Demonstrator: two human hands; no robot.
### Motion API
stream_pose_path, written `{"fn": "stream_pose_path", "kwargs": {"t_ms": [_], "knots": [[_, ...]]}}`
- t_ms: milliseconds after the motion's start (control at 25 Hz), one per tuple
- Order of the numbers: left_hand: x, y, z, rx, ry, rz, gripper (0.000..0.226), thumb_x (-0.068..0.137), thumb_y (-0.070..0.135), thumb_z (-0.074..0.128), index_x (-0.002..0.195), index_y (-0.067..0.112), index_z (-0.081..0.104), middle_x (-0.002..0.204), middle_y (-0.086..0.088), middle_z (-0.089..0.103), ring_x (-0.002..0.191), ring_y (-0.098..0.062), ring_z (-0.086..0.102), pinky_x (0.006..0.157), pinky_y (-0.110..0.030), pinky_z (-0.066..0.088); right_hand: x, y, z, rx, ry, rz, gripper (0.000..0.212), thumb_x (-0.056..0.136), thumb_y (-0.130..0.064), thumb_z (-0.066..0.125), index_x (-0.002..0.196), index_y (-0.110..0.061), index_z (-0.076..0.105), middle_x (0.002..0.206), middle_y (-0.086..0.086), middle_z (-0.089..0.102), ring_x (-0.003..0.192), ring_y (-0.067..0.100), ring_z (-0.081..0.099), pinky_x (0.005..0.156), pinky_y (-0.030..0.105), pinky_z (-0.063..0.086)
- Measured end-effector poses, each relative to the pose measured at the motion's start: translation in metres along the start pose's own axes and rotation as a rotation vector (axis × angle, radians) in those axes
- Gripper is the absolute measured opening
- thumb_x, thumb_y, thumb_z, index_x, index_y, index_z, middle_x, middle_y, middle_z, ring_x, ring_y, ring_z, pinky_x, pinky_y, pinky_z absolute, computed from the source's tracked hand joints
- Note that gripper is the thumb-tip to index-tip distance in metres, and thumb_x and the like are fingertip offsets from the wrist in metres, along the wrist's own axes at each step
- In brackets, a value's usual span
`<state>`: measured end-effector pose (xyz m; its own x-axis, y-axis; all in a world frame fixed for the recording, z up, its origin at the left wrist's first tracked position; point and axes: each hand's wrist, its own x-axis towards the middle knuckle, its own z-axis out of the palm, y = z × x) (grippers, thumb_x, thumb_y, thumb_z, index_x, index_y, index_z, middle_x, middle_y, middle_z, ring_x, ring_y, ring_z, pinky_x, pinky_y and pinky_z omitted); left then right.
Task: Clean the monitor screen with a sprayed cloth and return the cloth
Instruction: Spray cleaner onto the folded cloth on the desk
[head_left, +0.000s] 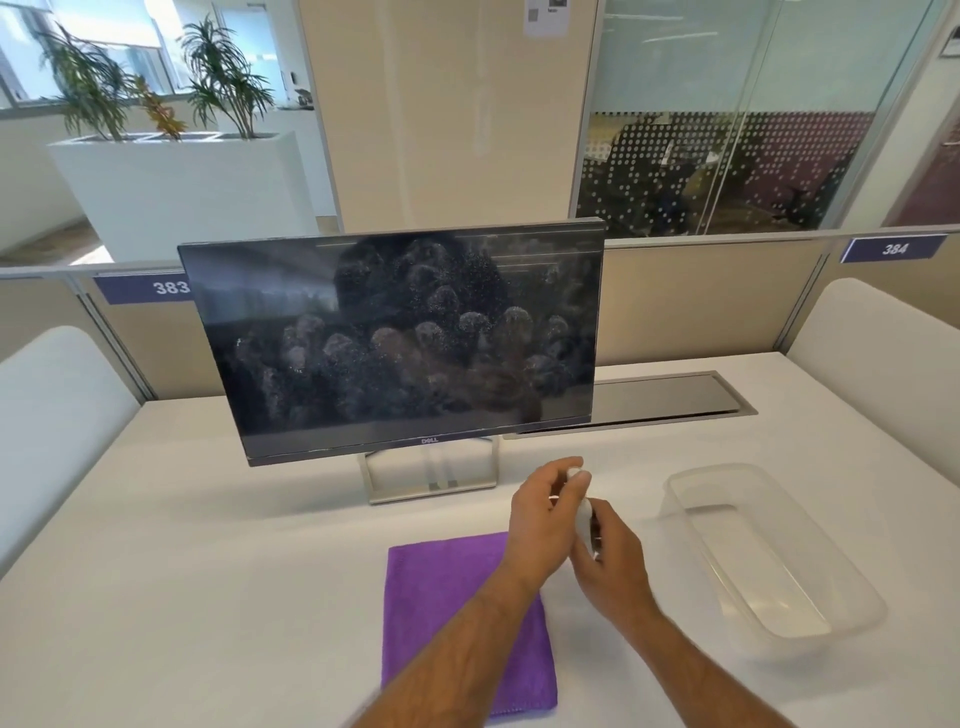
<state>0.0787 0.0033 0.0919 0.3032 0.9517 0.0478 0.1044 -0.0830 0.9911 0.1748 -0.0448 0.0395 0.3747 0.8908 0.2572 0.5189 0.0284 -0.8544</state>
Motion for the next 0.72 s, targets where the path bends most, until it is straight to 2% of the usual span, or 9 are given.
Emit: {"fn": "stream_pose_path", "kwargs": {"t_ms": [120, 280, 400, 600, 720], "knots": [[-0.012, 0.006, -0.015, -0.088, 0.046, 0.005, 0.016, 0.1, 0.035, 0.058, 0.111, 0.033, 0.069, 0.11, 0.017, 0.07, 0.105, -0.005, 0.065, 0.09, -0.022, 0.056, -0.006, -0.013, 0.006, 0.104, -0.058, -0.081, 0.029, 0.093, -0.042, 0.062, 0.116, -0.025, 0.056, 0.103, -0.011, 0.068, 0.094, 0.006, 0.068, 0.076, 0.016, 0.058], [-0.024, 0.007, -0.033, -0.179, 0.073, 0.001, 0.017, 0.1, 0.029, 0.059, 0.105, 0.022, 0.073, 0.101, 0.007, 0.074, 0.101, -0.012, 0.069, 0.087, -0.026, 0.059, -0.013, -0.036, 0.018, 0.171, -0.091, -0.143, 0.019, 0.095, -0.032, 0.051, 0.114, -0.03, 0.053, 0.095, -0.014, 0.069, 0.084, 0.009, 0.07, 0.065, 0.014, 0.053], [-0.032, 0.005, -0.043, -0.2, 0.114, 0.0, 0.02, 0.103, 0.024, 0.054, 0.103, 0.019, 0.073, 0.1, 0.005, 0.074, 0.1, -0.013, 0.069, 0.088, -0.028, 0.058, -0.016, -0.048, 0.029, 0.155, -0.111, -0.177, 0.011, 0.098, -0.034, 0.044, 0.103, -0.034, 0.053, 0.086, -0.018, 0.07, 0.079, 0.007, 0.069, 0.061, 0.012, 0.05], [-0.043, 0.006, -0.051, -0.079, 0.21, 0.008, 0.028, 0.108, 0.028, 0.038, 0.101, 0.025, 0.065, 0.094, 0.013, 0.07, 0.097, -0.002, 0.066, 0.089, -0.023, 0.056, -0.018, -0.056, 0.047, 0.064, -0.166, -0.225, 0.017, 0.101, -0.028, 0.045, 0.115, -0.026, 0.056, 0.092, -0.014, 0.072, 0.085, 0.009, 0.071, 0.067, 0.028, 0.06], [-0.044, 0.006, -0.06, -0.07, 0.249, -0.005, 0.03, 0.109, 0.029, 0.034, 0.102, 0.022, 0.062, 0.096, 0.008, 0.069, 0.094, -0.003, 0.065, 0.084, -0.019, 0.056, -0.018, -0.063, 0.054, 0.02, -0.184, -0.249, 0.015, 0.1, -0.032, 0.049, 0.114, -0.03, 0.053, 0.092, -0.013, 0.073, 0.085, 0.006, 0.07, 0.067, 0.027, 0.061]]}}
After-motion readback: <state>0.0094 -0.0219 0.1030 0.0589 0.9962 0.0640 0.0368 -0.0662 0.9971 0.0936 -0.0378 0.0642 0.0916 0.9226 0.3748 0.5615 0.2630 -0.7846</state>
